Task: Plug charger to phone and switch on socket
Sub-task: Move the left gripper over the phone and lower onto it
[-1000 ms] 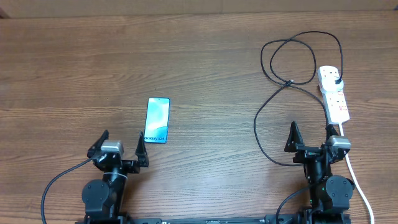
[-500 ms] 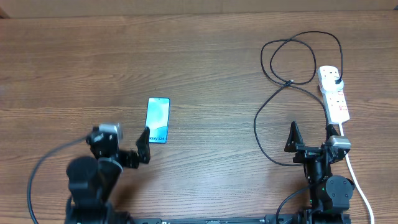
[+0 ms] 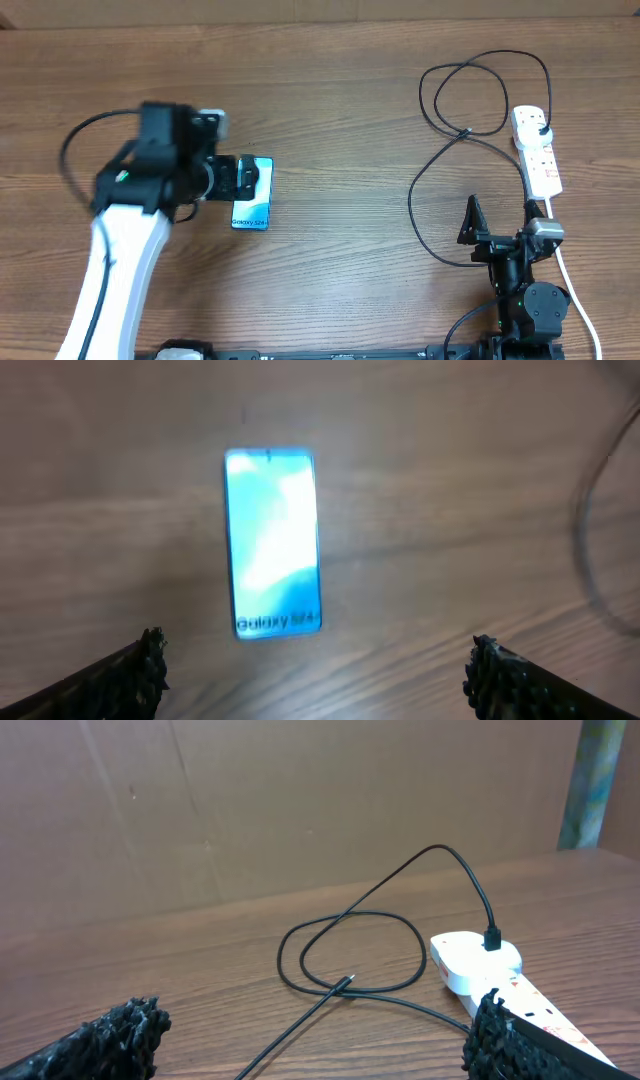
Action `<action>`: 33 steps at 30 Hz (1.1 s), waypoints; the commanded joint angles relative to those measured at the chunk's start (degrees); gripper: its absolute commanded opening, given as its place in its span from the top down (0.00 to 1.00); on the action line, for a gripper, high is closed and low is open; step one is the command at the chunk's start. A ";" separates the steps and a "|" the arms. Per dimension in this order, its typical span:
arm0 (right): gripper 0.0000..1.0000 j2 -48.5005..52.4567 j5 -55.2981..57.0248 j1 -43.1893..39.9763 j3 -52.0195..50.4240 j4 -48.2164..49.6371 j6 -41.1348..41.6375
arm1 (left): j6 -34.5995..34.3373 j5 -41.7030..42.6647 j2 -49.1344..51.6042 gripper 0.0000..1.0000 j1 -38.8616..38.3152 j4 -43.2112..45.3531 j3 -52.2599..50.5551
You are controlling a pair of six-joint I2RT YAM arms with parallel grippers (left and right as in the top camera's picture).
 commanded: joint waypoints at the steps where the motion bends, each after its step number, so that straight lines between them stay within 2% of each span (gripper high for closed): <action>1: 0.00 -0.46 0.33 0.33 -0.61 0.33 -0.42 | 1.16 -4.13 6.84 0.00 -3.52 -1.92 0.96; 10: 0.00 -0.46 0.33 0.33 -0.61 0.35 -0.42 | 1.09 -4.15 20.52 0.01 -3.98 -0.26 0.96; 14: 0.00 -0.46 0.33 0.33 -0.61 0.33 -0.42 | 1.09 -4.83 25.62 0.00 -3.82 3.63 0.96; 19: 0.00 -0.46 0.33 0.33 -0.61 0.35 -0.42 | -1.11 -11.96 29.03 0.00 -3.82 7.45 0.96; 25: 0.00 -0.46 0.33 0.33 -0.61 0.33 -0.42 | -1.07 -11.26 31.95 0.01 -3.82 10.12 0.90; 33: 0.00 -0.46 0.33 0.33 -0.61 0.33 -0.42 | -1.07 -6.16 32.26 0.00 -3.82 11.26 0.90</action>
